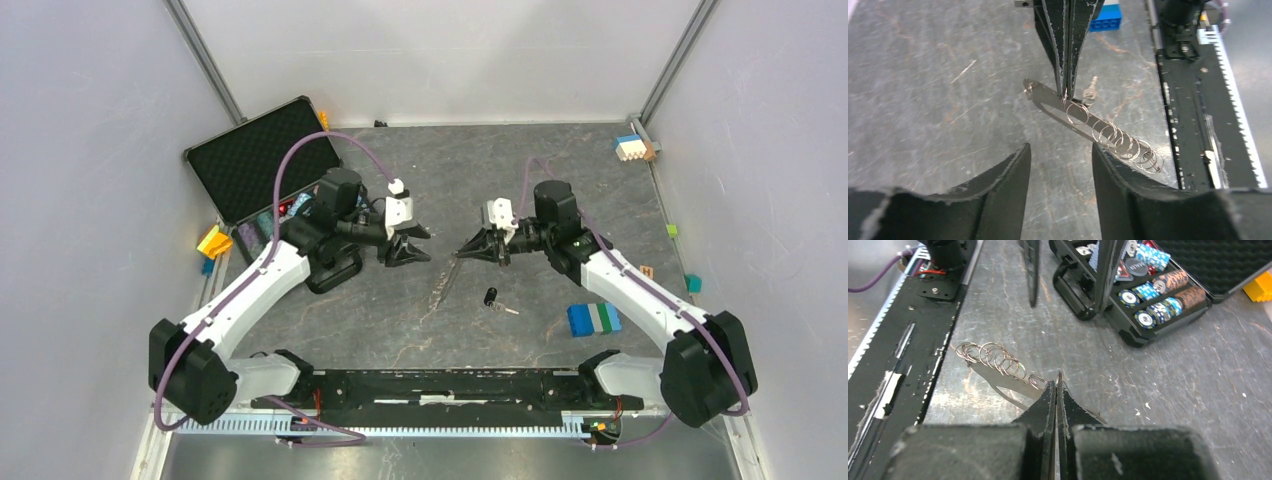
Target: Put the keys on the keyring
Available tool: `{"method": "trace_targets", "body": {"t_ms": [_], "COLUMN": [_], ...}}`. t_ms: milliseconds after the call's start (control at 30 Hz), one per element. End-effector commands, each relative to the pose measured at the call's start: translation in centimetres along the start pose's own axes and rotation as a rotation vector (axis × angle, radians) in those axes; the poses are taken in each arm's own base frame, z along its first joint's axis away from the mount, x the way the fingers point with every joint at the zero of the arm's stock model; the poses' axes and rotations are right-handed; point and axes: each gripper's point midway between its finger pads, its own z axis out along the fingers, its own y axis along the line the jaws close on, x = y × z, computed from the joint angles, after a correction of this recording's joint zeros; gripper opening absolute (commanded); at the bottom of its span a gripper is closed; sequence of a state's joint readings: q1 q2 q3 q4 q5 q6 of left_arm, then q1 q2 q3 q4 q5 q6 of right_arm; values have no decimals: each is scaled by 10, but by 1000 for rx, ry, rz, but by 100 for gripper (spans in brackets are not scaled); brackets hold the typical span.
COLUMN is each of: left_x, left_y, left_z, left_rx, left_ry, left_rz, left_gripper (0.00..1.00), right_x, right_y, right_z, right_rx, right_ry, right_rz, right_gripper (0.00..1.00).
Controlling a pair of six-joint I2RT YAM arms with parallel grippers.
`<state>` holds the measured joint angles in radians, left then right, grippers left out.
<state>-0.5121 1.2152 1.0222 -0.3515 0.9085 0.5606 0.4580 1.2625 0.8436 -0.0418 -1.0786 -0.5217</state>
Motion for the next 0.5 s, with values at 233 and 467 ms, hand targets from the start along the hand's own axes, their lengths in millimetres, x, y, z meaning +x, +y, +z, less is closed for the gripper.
{"method": "trace_targets", "body": {"t_ms": [233,467], "left_x": [-20,-7], "left_y": [-37,-38], "left_z": [38,50], "left_rx": [224,200], "left_ry": [-117,-93], "left_rz": [79,91], "left_gripper": [38,32], "right_x": [-35,-38], "right_y": [23,26], "right_z": [1,1], "right_rx": [-47,-49], "right_ry": [-165,-177], "right_rz": [-85,-93], "right_gripper": [0,0]}}
